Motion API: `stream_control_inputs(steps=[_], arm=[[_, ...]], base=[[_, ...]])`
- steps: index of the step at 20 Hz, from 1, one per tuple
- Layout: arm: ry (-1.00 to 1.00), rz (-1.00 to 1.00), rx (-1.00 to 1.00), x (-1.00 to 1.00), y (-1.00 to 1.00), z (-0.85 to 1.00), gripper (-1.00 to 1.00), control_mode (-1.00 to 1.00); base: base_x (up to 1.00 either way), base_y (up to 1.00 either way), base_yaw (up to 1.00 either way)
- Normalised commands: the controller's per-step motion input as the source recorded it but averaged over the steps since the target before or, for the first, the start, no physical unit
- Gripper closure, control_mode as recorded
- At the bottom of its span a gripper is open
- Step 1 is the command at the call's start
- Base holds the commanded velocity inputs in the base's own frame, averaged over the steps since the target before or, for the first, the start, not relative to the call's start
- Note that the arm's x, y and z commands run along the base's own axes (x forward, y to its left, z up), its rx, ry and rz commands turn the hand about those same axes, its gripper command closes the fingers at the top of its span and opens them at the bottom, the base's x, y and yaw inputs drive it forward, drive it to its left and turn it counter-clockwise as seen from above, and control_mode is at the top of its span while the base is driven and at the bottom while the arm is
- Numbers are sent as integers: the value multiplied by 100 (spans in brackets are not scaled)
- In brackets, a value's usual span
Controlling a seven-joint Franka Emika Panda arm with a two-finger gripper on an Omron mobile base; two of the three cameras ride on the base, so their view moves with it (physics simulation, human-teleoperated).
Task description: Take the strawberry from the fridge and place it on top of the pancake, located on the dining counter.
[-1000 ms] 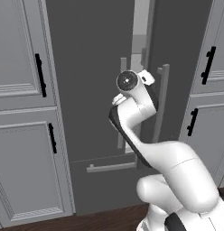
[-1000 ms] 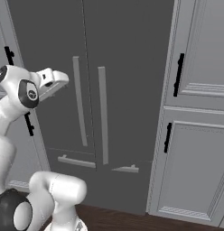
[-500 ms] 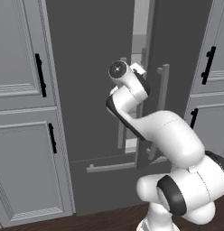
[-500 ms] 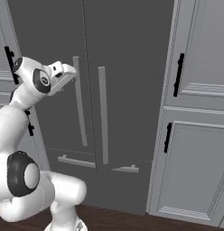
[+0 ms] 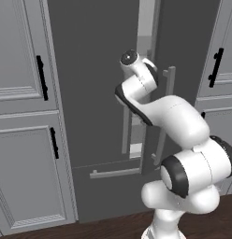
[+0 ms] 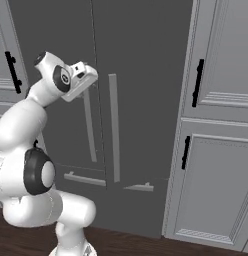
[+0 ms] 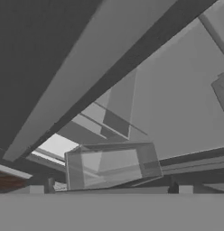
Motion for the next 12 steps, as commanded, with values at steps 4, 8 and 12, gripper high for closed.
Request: stream_control_inputs(steps=[4,8,12], arm=[[5,0,0,0,-57,3,-100,-100],[2,0,0,0,-60,2,-100,-100],[0,0,0,-14,-75,4,-100,-100]], base=[[0,0,0],[0,0,0],[0,0,0]])
